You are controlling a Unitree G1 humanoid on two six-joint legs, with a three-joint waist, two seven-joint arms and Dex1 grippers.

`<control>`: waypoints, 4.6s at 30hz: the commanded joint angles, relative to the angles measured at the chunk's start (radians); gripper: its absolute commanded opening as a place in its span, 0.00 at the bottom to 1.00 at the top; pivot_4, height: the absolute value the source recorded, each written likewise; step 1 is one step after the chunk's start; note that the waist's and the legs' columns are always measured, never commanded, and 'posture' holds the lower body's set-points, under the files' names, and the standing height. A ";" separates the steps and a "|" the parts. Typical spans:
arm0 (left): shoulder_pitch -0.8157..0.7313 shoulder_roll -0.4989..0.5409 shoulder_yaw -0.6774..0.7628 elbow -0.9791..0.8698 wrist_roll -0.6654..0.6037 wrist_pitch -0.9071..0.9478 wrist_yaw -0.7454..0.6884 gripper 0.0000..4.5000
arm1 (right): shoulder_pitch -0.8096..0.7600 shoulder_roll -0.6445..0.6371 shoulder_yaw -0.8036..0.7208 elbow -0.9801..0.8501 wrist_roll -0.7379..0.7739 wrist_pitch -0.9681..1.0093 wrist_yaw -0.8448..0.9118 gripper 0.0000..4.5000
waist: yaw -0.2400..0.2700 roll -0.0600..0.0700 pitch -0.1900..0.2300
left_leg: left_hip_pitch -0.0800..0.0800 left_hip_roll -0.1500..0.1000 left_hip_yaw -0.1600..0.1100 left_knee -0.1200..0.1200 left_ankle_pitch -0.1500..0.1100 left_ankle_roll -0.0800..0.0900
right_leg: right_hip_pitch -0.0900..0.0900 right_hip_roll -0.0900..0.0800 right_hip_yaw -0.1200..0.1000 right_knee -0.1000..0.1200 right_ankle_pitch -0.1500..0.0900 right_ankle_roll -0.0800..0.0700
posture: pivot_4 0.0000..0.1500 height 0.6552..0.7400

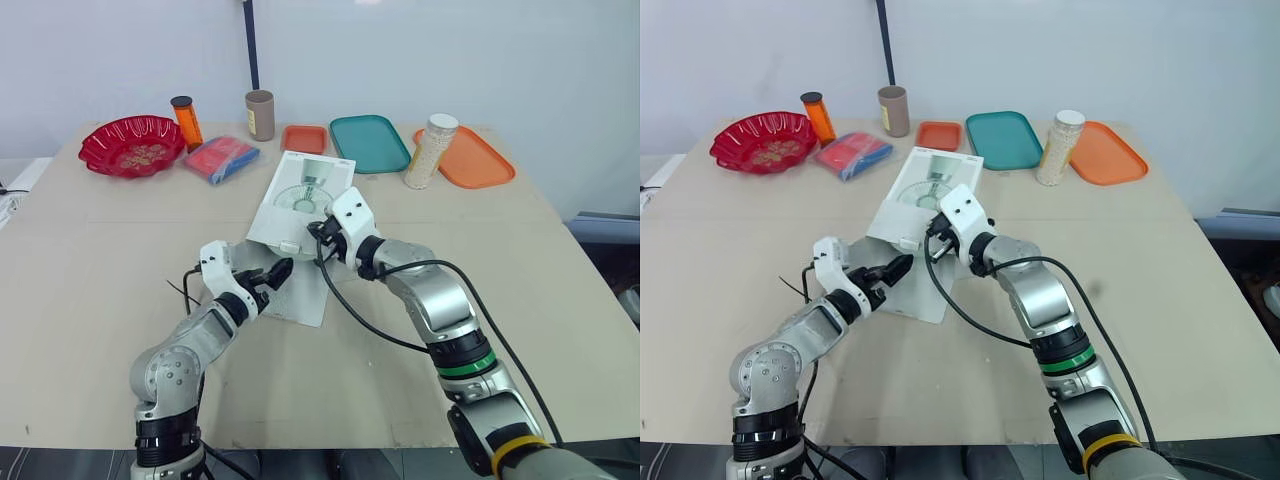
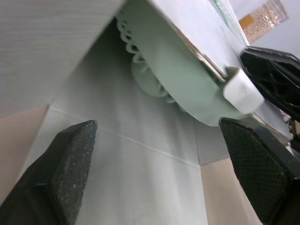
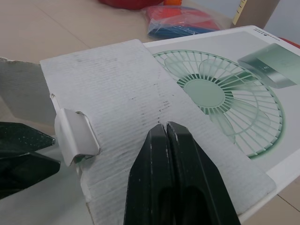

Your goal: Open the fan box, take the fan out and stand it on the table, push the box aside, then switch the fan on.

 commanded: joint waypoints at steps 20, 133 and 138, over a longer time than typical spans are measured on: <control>-0.050 -0.082 0.011 0.072 -0.087 -0.111 -0.019 0.95 | 0.020 -0.015 0.009 0.051 -0.038 -0.017 0.008 0.00 | 0.000 0.000 0.000 | 0.000 0.000 0.000 0.000 0.001 -0.001 | 0.000 0.000 0.000 -0.001 0.000 0.001 | 1.00 1.00; 0.429 0.587 -0.030 -0.266 -0.974 -0.156 0.245 0.98 | -0.025 0.014 0.007 0.084 -0.064 0.029 -0.007 0.00 | 0.002 0.000 -0.001 | 0.001 0.001 0.000 -0.009 0.002 -0.004 | 0.002 0.000 0.000 -0.010 0.002 0.000 | 1.00 1.00; 0.519 0.679 -0.012 -0.272 -0.988 -0.138 0.148 0.98 | -0.032 0.017 0.013 0.094 -0.066 0.016 0.002 0.00 | 0.001 0.000 0.000 | 0.001 0.001 0.000 -0.011 0.002 -0.004 | 0.001 0.000 0.001 -0.012 0.002 0.000 | 1.00 1.00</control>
